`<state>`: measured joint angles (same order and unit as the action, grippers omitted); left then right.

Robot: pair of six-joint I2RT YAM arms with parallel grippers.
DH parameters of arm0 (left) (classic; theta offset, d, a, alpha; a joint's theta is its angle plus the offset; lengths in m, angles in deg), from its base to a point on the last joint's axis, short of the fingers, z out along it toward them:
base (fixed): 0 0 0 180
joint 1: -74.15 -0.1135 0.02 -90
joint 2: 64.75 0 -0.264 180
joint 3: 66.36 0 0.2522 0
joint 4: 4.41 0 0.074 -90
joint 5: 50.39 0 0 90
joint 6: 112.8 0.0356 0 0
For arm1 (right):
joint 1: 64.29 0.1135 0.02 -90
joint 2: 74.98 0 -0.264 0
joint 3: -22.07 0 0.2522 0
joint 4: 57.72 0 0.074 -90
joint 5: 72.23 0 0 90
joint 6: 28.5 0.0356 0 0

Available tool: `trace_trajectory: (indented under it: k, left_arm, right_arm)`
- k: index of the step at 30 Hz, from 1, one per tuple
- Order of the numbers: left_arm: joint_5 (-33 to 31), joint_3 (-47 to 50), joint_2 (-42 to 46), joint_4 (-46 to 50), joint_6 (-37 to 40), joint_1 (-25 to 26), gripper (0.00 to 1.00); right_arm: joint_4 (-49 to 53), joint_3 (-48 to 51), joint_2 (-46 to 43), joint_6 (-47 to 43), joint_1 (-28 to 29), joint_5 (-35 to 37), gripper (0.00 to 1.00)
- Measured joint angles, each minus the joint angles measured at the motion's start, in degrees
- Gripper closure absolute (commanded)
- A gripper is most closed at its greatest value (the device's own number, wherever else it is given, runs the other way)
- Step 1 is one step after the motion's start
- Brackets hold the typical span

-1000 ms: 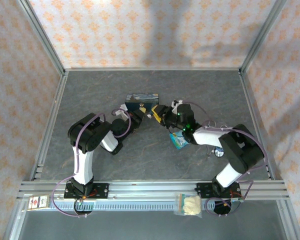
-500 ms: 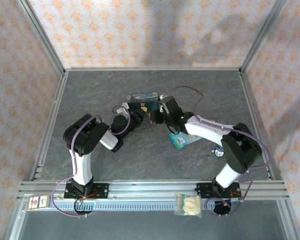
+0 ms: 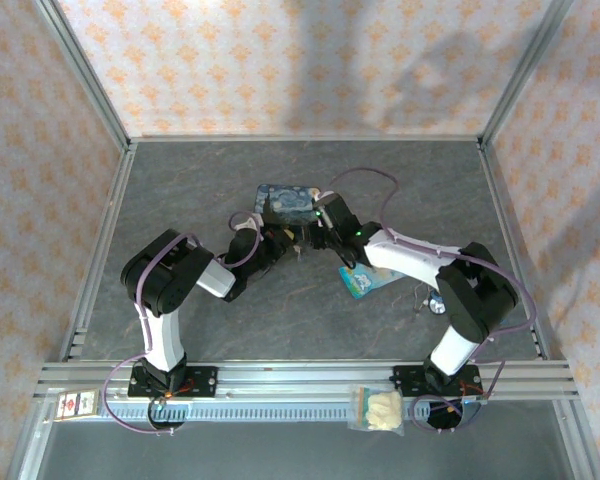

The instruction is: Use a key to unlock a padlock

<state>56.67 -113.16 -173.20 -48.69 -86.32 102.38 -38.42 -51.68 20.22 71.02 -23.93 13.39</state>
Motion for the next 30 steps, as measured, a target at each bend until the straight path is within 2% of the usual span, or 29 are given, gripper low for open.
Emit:
trace_trajectory:
  k: [5,9,12,15,20,26,30]
  left_arm:
    - [0.0,-2.3,1.4,6.4,4.2,0.0,0.99]
    - [0.0,-3.3,2.2,9.8,7.0,0.0,0.71]
    - [-0.3,-3.1,2.6,12.0,8.4,0.2,0.56]
    - [-0.8,-2.0,4.7,12.7,8.6,0.2,0.45]
    - [-0.6,1.7,9.1,11.9,7.3,-1.6,0.39]
    - [-0.6,3.5,12.5,11.8,6.4,-4.7,0.39]
    - [-0.6,4.7,16.8,11.6,6.2,-6.7,0.38]
  right_arm:
    - [0.0,1.1,-0.5,1.0,0.0,0.2,0.62]
    - [-0.4,1.7,-0.9,1.4,0.0,0.1,0.61]
    - [-0.8,2.5,-1.3,1.8,0.0,0.1,0.61]
    - [-0.9,2.9,-1.6,2.0,0.0,0.1,0.61]
    - [-1.3,2.9,-2.1,2.1,0.0,0.0,0.6]
    - [-1.3,2.9,-2.4,2.0,0.2,-1.0,0.59]
    - [-1.2,2.8,-2.2,1.9,2.8,-1.2,0.51]
